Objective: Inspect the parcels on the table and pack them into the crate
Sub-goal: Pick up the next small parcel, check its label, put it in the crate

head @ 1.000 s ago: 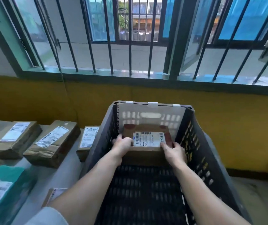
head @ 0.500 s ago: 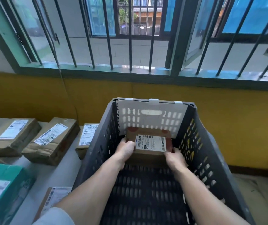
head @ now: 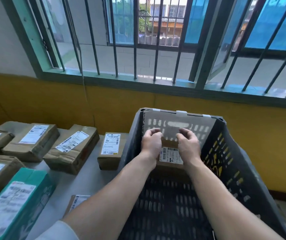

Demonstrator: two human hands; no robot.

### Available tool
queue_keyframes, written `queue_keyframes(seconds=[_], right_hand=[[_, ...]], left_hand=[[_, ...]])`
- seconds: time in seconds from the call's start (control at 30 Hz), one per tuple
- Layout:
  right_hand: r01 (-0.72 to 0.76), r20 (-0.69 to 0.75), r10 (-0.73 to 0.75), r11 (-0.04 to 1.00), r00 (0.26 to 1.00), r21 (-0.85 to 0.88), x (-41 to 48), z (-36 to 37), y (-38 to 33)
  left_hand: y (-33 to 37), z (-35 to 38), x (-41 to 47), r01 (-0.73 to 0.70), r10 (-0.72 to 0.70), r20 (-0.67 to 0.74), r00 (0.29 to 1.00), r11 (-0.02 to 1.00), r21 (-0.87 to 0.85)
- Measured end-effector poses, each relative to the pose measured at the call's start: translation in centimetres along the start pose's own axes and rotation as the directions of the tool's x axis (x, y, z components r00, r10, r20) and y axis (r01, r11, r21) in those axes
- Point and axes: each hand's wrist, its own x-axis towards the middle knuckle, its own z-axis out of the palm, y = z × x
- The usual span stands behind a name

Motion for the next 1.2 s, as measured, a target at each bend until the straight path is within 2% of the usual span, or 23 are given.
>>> queue_keyframes(seconds=[0.2,0.33,0.47,0.7,0.97,1.2], right_hand=[[0.033,0.024,-0.039,0.975,0.999,0.219,-3.2,6.2,-4.7],[0.125,0.015,-0.133,0.962,0.991,0.243,-5.4,11.0,-7.0],[0.143,0.095,-0.162,0.973,0.982,0.182,-7.1,15.4,-8.3],[-0.060,0.167,0.065,0.998,0.984,-0.037,-7.8,22.4,-6.5],[-0.303,-0.012,0.312,0.910,0.950,-0.285,-6.9,25.1,1.0],[-0.412,-0.104,0.399,0.867,0.911,-0.279,-5.9,26.1,5.2]], left_hand=[[5.6,-4.5,-1.2,-0.064,0.082,0.215,0.973,0.994,-0.091],[8.6,-10.8,-0.5,-0.167,0.166,0.237,0.957,0.986,-0.016],[9.4,-16.5,1.1,-0.136,0.129,0.207,0.970,0.990,0.023],[8.3,-23.3,5.3,-0.040,0.038,0.135,0.990,0.999,0.013],[4.3,-26.8,10.3,0.125,-0.137,0.069,0.988,0.981,0.150],[-0.6,-27.2,12.6,0.258,-0.274,-0.003,0.962,0.905,0.339]])
